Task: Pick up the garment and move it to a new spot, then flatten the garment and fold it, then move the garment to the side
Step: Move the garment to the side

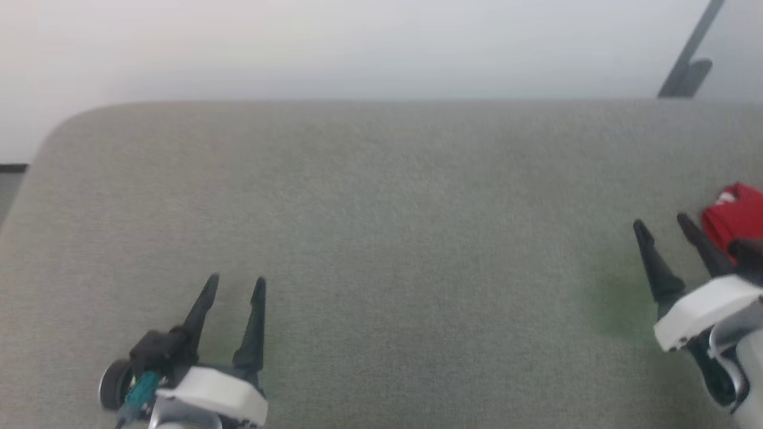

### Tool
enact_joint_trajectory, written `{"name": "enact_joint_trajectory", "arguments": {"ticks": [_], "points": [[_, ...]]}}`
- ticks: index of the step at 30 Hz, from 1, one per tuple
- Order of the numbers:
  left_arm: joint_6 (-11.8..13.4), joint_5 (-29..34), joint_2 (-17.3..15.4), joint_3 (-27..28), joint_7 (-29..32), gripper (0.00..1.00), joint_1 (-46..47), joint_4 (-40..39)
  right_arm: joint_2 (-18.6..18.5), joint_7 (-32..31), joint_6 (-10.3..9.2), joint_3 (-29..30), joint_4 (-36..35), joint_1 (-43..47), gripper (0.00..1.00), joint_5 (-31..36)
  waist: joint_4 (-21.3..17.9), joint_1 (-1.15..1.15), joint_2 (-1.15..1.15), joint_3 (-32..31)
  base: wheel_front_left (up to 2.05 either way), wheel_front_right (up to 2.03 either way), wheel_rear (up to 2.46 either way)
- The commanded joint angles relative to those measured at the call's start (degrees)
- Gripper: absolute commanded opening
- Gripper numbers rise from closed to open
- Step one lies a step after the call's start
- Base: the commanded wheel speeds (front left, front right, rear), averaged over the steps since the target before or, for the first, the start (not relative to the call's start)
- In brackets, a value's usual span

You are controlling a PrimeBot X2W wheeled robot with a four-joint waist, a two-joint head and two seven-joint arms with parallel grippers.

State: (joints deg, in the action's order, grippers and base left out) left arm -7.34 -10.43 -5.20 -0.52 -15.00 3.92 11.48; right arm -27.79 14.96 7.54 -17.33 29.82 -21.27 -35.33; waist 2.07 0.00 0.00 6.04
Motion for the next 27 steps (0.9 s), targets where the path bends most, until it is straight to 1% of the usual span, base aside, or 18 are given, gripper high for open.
{"name": "enact_joint_trajectory", "arguments": {"ticks": [1, 7, 10, 14, 20, 27], "points": [[-0.2, -0.5, 0.1, 0.6, -0.2, 1.0, -1.9, 0.4, 1.3, 0.3, -0.11, 2.0, -2.0, 2.8, 1.0, 1.0, 2.1, 0.0, 0.0, -3.6, 0.0, 0.0, 0.0], [-0.2, -1.0, -0.6, 0.8, -0.2, 1.0, -5.5, 0.0, 4.1, 0.3, -0.11, 6.1, -7.4, 9.7, 1.0, 3.1, 2.4, 0.0, 0.0, -6.3, 0.0, 0.0, 0.0], [-0.2, -1.2, -0.8, 1.4, -0.2, 1.0, -6.4, -0.5, 4.7, 0.3, -0.11, 7.5, -9.1, 11.5, 1.0, 3.8, 2.3, 0.0, 0.0, -6.7, 0.0, 0.0, 0.0], [-0.2, -0.5, -0.6, 1.7, -0.2, 1.0, -8.5, -2.0, 5.9, 0.3, -0.1, 10.2, -12.5, 14.8, 1.0, 5.0, 2.4, 0.0, 0.0, -7.4, 0.0, 0.0, 0.0], [-0.2, -0.5, -0.6, 2.6, -0.2, 1.0, -11.0, -3.9, 7.2, 0.3, -0.1, 13.8, -16.9, 20.0, 1.0, 8.4, 2.4, 0.0, 0.0, -8.5, 0.0, 0.0, 0.0], [-0.1, 0.8, 0.4, 3.3, -0.2, 1.0, -14.3, -7.6, 9.7, -0.9, -0.1, 17.3, -22.8, 24.8, 1.0, 10.1, 2.2, 0.0, 0.0, -8.5, 0.0, 0.0, 0.0]]}}
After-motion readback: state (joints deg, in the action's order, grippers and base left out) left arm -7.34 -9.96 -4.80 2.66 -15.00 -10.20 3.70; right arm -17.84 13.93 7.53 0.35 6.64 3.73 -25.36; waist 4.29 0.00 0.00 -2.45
